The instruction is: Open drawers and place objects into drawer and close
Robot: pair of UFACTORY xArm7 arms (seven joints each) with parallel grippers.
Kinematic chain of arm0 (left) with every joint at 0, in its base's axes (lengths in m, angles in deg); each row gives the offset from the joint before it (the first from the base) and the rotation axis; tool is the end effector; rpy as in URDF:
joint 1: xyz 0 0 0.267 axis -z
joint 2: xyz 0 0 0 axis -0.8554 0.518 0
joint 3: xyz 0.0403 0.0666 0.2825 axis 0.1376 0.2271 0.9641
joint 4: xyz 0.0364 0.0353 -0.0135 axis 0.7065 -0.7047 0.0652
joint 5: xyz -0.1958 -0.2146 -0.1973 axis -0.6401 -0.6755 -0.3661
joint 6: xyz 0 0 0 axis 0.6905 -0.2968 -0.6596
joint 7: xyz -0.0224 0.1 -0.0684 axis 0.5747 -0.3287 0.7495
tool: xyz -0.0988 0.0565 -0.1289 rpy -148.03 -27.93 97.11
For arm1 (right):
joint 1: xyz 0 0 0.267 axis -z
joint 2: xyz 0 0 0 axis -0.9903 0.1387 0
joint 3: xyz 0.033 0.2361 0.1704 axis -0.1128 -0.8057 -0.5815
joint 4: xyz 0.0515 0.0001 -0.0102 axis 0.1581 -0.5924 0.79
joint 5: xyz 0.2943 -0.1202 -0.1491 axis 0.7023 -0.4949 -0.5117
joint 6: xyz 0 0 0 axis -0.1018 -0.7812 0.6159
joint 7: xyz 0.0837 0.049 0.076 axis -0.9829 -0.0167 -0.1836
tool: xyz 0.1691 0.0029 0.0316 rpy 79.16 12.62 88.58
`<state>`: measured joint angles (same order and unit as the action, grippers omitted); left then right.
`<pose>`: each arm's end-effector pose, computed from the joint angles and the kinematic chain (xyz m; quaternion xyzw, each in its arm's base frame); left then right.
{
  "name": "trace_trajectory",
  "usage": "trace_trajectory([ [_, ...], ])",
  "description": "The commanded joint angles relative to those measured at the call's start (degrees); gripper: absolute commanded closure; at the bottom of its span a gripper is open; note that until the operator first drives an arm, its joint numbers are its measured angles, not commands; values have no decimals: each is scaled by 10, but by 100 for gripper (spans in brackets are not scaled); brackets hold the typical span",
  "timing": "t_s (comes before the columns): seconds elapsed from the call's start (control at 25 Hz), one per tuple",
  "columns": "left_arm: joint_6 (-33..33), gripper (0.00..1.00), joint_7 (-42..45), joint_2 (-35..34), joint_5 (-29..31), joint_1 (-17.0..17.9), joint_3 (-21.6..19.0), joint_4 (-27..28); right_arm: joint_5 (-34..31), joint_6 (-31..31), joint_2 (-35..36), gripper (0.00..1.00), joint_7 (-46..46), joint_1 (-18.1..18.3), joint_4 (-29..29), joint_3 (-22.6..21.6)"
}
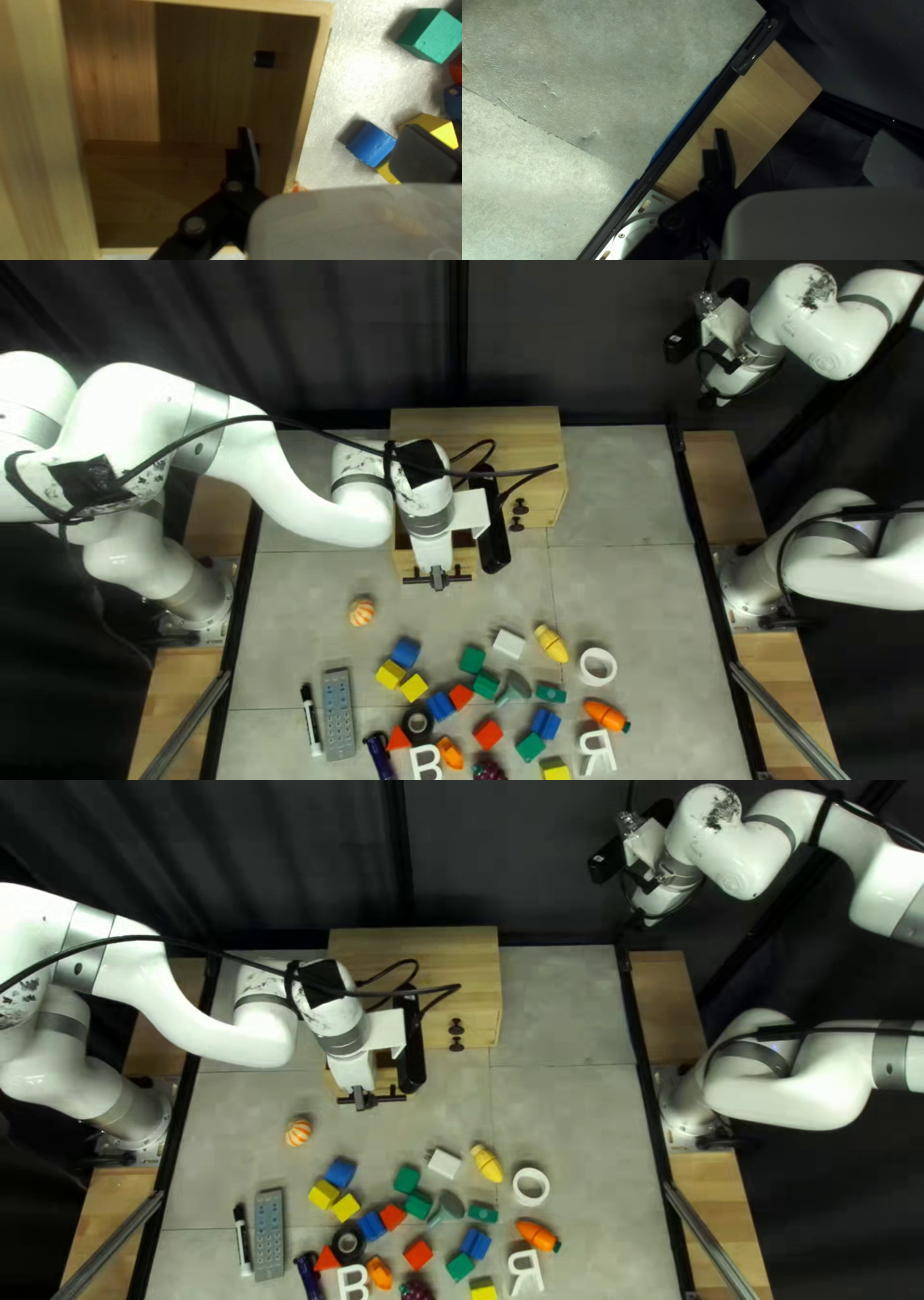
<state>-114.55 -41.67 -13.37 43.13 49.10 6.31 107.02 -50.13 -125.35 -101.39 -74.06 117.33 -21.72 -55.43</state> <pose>0.4655 -0.0022 0.1400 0.9983 0.0359 0.0193 0.0424 0.1000 -0.2846 0.2345 0.8922 -0.4356 0.0010 0.1194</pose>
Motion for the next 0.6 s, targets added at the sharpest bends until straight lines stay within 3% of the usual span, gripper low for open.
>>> trace_trajectory([
  [0.04,-6,0,-10,4,-9,0,-1,8,0,0,0,0,0,0,0,0],
  [0.6,-25,0,-8,10,-22,8,-10,25,0,0,0,0,0,0,0,0],
])
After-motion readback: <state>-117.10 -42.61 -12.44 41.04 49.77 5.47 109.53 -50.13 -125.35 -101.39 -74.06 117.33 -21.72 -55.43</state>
